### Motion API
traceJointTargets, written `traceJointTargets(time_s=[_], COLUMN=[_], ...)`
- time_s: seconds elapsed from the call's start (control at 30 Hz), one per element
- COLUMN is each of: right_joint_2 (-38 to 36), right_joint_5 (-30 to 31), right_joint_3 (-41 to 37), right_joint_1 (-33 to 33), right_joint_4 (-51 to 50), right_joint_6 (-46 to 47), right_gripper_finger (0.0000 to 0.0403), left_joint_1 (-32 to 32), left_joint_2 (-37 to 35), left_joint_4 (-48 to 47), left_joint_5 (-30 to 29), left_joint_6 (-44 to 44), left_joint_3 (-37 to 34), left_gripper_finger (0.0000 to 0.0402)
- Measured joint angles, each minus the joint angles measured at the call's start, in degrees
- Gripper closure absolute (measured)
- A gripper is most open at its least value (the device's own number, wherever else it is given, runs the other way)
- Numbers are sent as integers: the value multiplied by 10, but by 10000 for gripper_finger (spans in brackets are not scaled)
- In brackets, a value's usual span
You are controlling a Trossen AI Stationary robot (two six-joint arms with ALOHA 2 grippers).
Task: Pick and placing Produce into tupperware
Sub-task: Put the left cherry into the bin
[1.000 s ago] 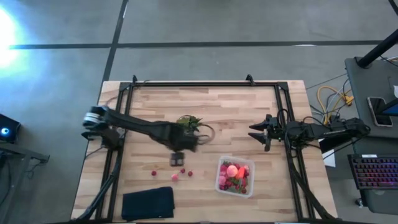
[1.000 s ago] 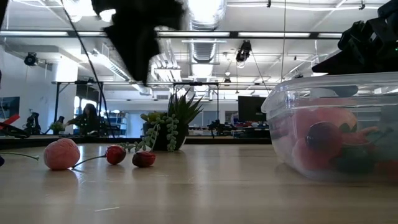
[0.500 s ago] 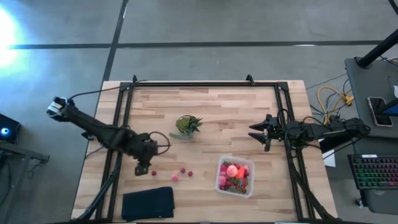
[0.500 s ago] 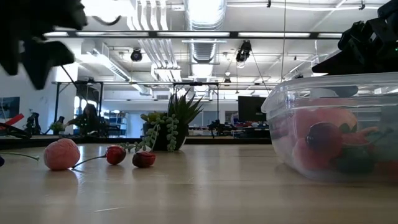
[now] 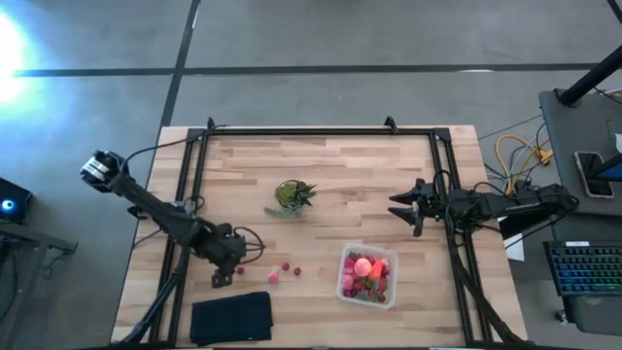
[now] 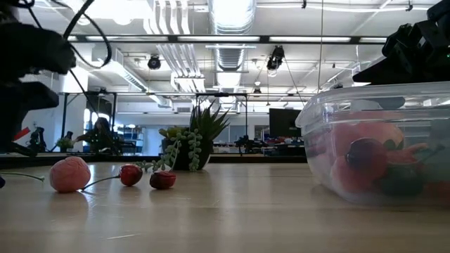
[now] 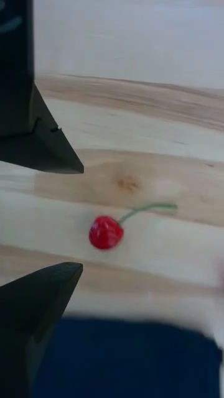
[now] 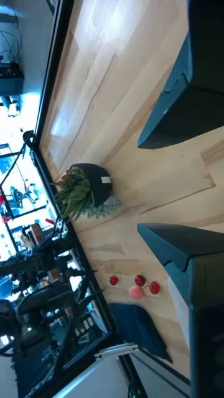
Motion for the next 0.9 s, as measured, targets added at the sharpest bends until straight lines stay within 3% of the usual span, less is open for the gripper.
traceJointTargets(time_s=[0.27, 0.6, 0.73, 0.9], right_joint_2=[0, 0, 0, 0], right_joint_5=[0, 0, 0, 0], right_joint_3=[0, 0, 0, 0], right_joint_1=[0, 0, 0, 0], right_joint_4=[0, 0, 0, 0], right_joint_6=[0, 0, 0, 0], right_gripper_finger=[204, 204, 204, 204], left_joint_1=[-2, -13, -15, -17], left_joint_2=[61, 100, 118, 131], left_joint_4=[33, 78, 79, 75], left_joint_5=[-1, -5, -7, -21], left_joint_6=[32, 35, 35, 37], left_joint_3=[5, 1, 1, 5], left_gripper_finger=[119, 117, 139, 197])
